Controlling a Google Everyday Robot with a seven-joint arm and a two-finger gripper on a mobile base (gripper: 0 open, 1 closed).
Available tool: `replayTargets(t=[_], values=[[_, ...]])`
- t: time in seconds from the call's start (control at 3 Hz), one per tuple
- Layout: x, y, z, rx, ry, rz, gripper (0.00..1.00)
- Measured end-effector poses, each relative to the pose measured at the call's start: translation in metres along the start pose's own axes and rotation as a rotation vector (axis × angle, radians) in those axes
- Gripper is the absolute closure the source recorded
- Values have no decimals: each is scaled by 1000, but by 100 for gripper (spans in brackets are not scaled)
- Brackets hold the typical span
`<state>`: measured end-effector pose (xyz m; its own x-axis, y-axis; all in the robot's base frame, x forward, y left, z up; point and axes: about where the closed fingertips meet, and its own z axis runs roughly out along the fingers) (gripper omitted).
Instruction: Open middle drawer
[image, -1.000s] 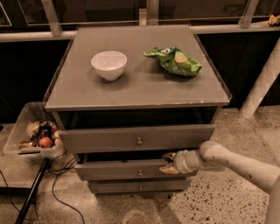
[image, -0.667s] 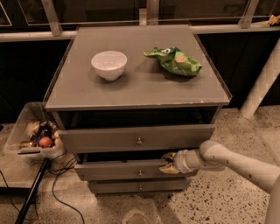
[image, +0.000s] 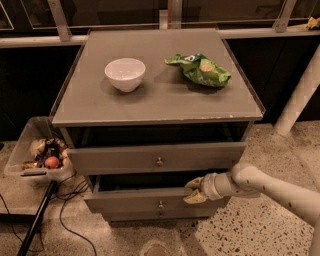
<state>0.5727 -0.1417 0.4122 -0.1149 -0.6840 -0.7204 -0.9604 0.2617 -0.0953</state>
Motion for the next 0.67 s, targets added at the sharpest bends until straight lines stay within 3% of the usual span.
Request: replayTargets(t=[0.33, 0.67], values=[[15, 21, -11, -4, -11, 12, 100], [13, 23, -11, -4, -11, 12, 100]])
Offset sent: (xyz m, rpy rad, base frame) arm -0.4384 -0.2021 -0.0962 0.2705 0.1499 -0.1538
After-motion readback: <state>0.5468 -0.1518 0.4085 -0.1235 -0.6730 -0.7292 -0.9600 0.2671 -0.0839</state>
